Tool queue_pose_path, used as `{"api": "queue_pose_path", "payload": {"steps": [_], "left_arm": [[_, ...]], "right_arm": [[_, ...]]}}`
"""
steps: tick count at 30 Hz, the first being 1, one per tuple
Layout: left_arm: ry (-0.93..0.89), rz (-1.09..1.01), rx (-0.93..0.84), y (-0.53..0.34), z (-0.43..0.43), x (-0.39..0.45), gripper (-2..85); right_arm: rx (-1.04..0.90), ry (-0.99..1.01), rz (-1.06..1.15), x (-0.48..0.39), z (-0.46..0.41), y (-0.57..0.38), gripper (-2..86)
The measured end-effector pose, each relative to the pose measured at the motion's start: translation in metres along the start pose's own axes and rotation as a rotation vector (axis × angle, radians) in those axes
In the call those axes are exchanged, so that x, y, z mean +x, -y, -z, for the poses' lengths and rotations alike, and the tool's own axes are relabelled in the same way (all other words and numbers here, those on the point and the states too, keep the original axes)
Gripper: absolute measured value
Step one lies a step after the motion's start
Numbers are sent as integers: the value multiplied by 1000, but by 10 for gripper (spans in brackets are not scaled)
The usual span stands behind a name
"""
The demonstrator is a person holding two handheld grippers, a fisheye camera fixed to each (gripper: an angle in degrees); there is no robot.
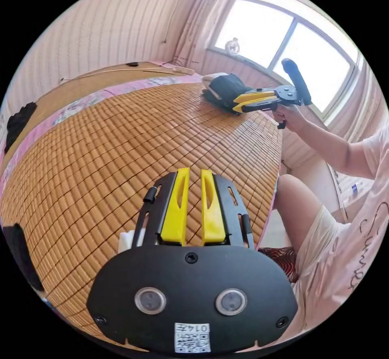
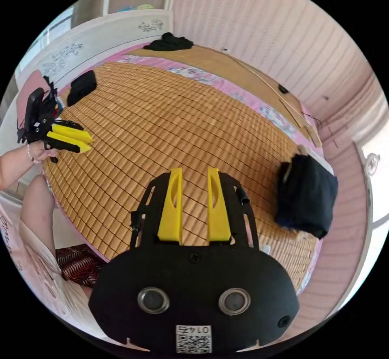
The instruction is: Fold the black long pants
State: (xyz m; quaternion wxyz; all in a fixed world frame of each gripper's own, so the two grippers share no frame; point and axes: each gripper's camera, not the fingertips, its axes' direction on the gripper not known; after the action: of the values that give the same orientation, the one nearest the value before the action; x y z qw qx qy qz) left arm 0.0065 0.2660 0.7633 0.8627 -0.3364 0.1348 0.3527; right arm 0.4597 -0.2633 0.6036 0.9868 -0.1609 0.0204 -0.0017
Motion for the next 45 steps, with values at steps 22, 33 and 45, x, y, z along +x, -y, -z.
{"api": "queue_pose_path", "payload": {"steps": [22,33,45], "left_arm": [[-295,56,-17,292,-205,98,10],[-95,9,206,161,112,83,-8],[309,49,634,-61,433,153,-6]], "right_arm": [[186,-189,-417,207,15,-241,8],[699,457,-232,134,168,-236,1],[794,854,-294,71,168,-230,0]]}}
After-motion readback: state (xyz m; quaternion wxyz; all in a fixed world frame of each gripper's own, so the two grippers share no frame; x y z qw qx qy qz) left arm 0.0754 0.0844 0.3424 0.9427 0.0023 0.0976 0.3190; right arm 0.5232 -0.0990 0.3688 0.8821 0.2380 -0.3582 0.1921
